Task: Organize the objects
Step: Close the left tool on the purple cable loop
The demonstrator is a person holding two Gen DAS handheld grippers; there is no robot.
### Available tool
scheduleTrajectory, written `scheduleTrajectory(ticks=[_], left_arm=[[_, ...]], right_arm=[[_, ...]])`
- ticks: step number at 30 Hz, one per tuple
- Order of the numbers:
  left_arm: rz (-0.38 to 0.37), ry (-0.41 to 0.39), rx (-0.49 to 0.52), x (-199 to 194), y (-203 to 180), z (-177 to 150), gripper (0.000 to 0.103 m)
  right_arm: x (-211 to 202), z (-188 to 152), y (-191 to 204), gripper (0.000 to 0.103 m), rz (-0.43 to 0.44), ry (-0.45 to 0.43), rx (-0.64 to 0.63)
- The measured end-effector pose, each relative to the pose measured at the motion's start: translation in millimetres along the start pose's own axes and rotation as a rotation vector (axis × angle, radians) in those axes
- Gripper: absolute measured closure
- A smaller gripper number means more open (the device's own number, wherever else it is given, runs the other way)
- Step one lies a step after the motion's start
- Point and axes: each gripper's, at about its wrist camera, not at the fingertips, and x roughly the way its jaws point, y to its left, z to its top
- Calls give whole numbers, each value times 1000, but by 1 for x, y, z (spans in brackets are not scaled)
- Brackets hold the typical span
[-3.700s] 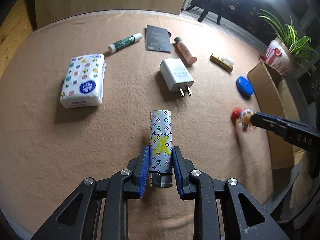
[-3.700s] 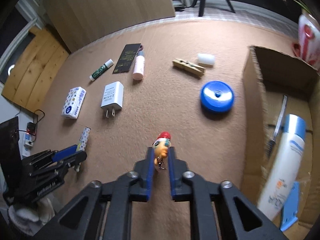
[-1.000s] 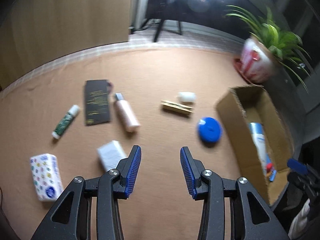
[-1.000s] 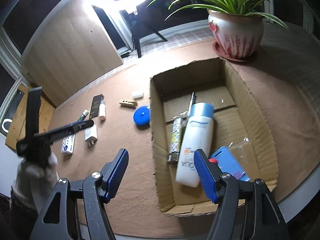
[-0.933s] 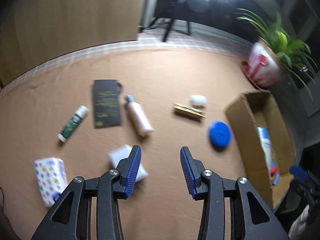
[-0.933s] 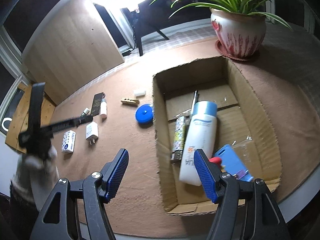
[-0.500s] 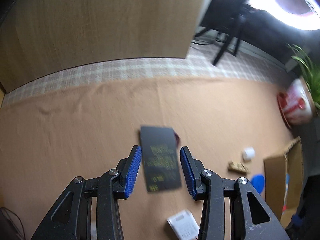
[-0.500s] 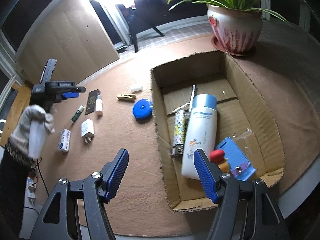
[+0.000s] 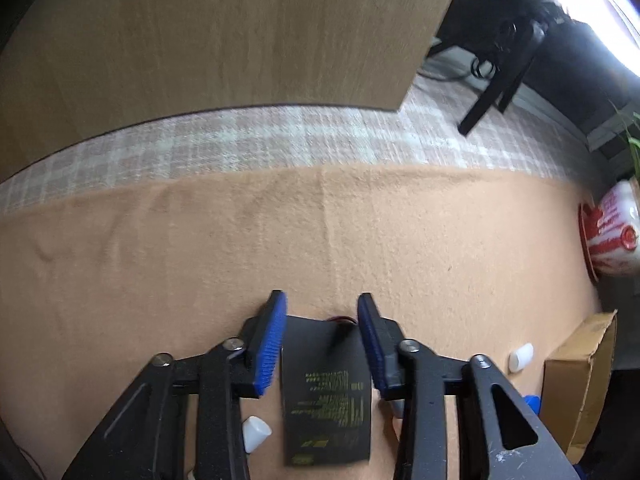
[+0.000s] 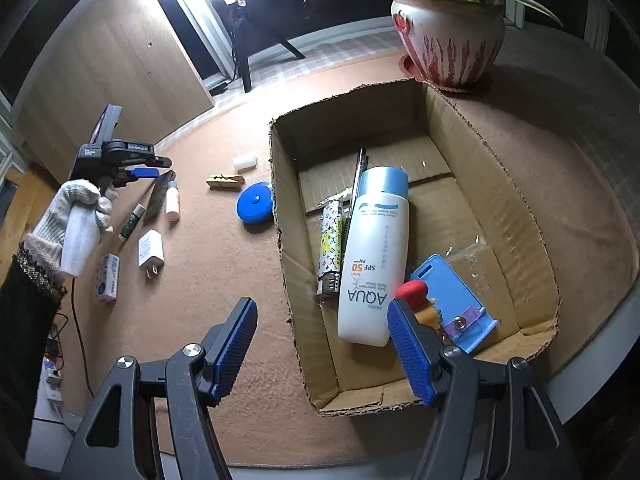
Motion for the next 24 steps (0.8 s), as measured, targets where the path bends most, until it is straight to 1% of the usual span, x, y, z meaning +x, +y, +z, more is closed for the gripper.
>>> scheduleTrajectory(ticks=[3,6,8,10,12,14,19,21,23,24], left_arm=[[20,-3,51,2,-7,-6,73],[-5,12,76,0,-11,-17,79],[4,10,105,-1,-16,-27,80],[-2,8,124,-4,-20,-37,80],[-36,32,128,-5,-22,-50,83],[-23,16,146,-8,-24,-61,84],[-39,20,150,-16,-25,-94,90],[-44,9,146,-22,-23,-109,90],[-62,9,135,-26,-21,-121,92],[-75,13,126,-28,-19,-128,95]], right_arm=[[2,2,0,39,6,1,0],[5,5,3,39,22,5,-6],[8,6,8,39,37,11,-18],[10,7,14,39,53,13,-37],[11,7,21,39,67,15,-57],[13,7,27,39,81,19,-75],[16,6,36,39,103,26,-101],[17,5,38,39,111,26,-109],[18,5,41,39,118,31,-119],[19,5,43,39,121,33,-124]])
